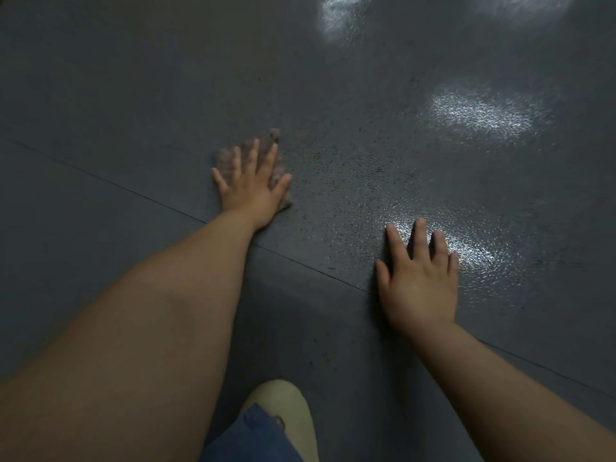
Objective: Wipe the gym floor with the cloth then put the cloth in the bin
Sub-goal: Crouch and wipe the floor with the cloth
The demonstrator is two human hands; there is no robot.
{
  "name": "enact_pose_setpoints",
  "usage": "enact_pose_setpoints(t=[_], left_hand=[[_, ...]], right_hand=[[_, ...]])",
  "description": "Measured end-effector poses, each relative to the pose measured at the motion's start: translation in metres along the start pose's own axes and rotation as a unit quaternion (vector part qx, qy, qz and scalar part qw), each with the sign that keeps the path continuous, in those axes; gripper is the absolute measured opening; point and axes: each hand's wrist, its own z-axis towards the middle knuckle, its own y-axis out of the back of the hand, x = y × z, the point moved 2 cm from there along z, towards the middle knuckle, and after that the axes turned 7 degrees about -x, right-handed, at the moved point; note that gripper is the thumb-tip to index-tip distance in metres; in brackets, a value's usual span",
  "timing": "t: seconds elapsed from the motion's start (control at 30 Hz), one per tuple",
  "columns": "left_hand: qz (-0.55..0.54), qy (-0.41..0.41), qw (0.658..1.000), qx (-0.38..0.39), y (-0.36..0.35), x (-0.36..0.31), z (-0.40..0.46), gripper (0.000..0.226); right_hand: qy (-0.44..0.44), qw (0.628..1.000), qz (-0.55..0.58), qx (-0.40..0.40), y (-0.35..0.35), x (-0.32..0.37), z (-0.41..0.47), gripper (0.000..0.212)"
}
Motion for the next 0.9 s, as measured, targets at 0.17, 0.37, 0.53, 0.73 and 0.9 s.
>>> enact_pose_setpoints(t=[0.17, 0.37, 0.53, 0.73, 0.9], left_hand=[[-0.051, 0.201, 0.978, -0.012, -0.003, 0.051, -0.02, 0.064], [-0.129, 0.442, 0.886, -0.045, -0.016, 0.084, -0.071, 0.063], [-0.09, 0.362, 0.926, -0.055, -0.021, 0.051, -0.073, 0.062], [0.005, 0.022, 0.999, -0.05, -0.028, -0.027, -0.082, 0.064], [0.06, -0.171, 0.983, -0.019, -0.019, -0.045, -0.054, 0.064]], right_hand=[[0.01, 1.0, -0.002, 0.001, 0.003, -0.005, 0.001, 0.058], [0.015, 1.0, -0.005, 0.001, 0.002, -0.006, 0.001, 0.059], [0.014, 1.0, -0.014, 0.003, 0.003, -0.006, 0.001, 0.059], [0.015, 1.0, -0.022, -0.001, 0.001, -0.004, 0.001, 0.059], [0.015, 0.999, -0.032, -0.006, -0.001, -0.005, 0.0, 0.059]])
